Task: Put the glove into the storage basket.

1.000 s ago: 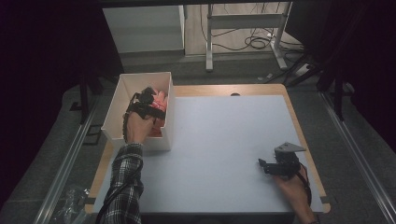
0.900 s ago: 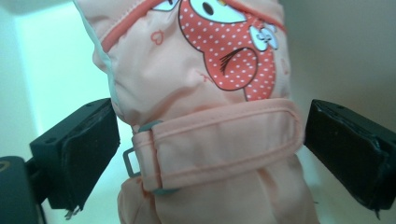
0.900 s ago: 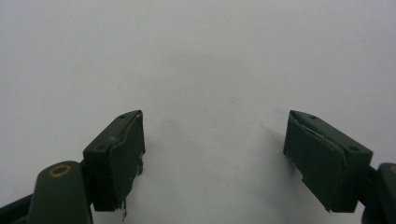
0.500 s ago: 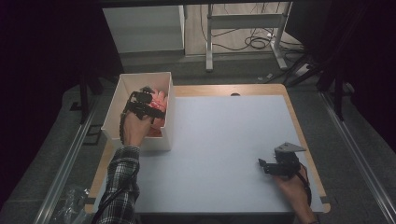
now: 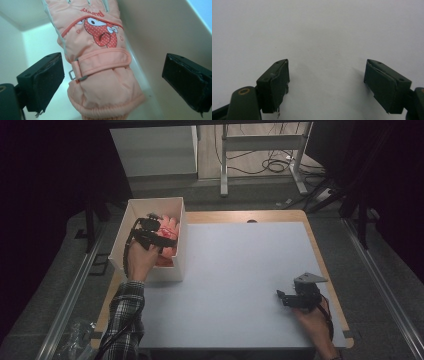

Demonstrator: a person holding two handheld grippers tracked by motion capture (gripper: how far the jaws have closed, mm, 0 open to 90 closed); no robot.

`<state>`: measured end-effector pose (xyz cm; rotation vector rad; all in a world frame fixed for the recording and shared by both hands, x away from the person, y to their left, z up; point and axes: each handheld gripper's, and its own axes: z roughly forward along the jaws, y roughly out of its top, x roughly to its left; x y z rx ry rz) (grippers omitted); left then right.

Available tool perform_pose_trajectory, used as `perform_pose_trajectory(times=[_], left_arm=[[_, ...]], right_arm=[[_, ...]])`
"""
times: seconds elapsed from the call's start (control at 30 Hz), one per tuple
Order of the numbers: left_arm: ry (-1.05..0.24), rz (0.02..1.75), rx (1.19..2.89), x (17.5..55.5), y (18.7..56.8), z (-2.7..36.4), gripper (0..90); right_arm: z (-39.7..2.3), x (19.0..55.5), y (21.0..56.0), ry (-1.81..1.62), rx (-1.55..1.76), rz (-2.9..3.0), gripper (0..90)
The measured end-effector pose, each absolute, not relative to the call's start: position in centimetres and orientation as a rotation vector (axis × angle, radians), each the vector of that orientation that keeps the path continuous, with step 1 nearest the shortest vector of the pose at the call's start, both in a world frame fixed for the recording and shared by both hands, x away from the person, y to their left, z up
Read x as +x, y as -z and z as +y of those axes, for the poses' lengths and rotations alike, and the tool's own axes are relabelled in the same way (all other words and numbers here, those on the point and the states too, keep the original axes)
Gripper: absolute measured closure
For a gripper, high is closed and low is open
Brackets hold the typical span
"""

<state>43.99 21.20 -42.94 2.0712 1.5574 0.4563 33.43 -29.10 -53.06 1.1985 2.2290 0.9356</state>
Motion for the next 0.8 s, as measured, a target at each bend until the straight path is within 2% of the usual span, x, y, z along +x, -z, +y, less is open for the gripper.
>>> perform_pose_trajectory(times=[0.2,0.8], left_arm=[[-0.439,1.542,2.054,43.3,42.5,21.6,1.1],[-0.480,1.372,2.011,40.5,40.7,21.3,0.9]], right_arm=[[-29.1,33.4,53.1,-0.935,1.198,2.229,20.7],[-29.1,33.4,53.1,-0.935,1.198,2.228,20.6]])
